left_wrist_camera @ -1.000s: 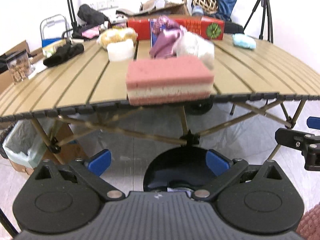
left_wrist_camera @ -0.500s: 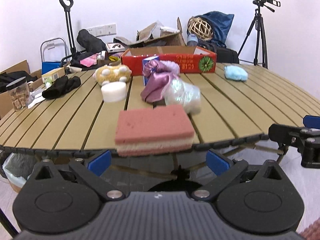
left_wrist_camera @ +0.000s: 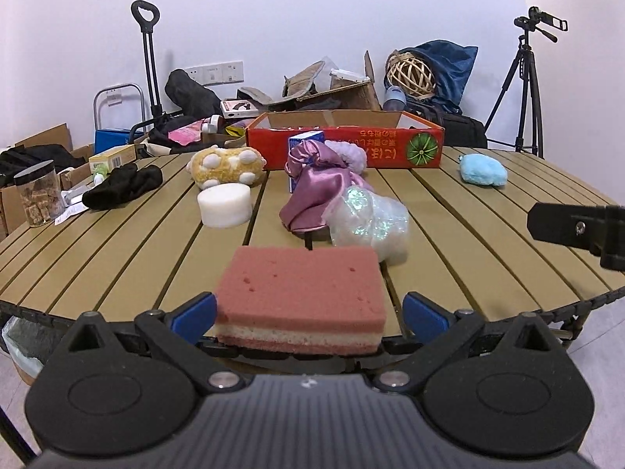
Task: Collect trash
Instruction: 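Close the left gripper on the pink rectangular sponge and lift it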
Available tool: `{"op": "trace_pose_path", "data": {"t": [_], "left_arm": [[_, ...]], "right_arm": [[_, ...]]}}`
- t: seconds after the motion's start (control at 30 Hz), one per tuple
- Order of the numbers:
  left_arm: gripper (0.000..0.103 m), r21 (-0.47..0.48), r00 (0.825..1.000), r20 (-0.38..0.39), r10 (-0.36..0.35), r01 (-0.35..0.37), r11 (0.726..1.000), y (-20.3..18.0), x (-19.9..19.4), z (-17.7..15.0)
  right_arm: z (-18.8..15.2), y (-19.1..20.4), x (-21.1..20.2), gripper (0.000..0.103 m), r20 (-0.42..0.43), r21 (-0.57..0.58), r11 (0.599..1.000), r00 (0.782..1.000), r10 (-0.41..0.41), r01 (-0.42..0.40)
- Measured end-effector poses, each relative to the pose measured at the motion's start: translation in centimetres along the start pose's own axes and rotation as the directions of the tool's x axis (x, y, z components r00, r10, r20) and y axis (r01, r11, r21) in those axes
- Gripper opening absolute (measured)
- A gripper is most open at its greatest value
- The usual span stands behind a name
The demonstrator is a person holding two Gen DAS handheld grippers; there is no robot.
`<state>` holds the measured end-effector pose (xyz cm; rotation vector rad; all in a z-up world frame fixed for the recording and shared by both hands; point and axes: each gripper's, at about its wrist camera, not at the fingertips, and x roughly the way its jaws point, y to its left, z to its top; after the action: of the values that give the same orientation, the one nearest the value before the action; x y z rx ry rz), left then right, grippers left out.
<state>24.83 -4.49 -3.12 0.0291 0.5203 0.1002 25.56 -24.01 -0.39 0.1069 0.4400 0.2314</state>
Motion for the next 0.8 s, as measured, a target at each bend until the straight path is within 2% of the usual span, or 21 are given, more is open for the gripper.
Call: {"op": "trace_pose_path", "data": {"t": [0.3,0.57,0.8], "left_arm": [[0.103,0.044,0.998,0.045,0.035,-0.037,0.998,0.5,0.1,-0.2],[0.103,0.104,0.999,0.052,-0.006,0.001,0.995,0.8,0.3,-0.5],[0.103,0.072,0.998,0.020,-0.055,0.054,0.996,2.3,1.2,-0.4]], "right_arm": [[-1.8,-0.5,2.1,0.103,-0.050,0.010,1.000,0.999,0.004,-0.004],[-2.4,-0.9,2.8,0.103,-0.065,0.023,1.000,0.998,0.000,0.001],[-2.7,-0.8,3.6,0.103,-0.080,0.023,1.000,0.997,-0.001,0.003]]}}
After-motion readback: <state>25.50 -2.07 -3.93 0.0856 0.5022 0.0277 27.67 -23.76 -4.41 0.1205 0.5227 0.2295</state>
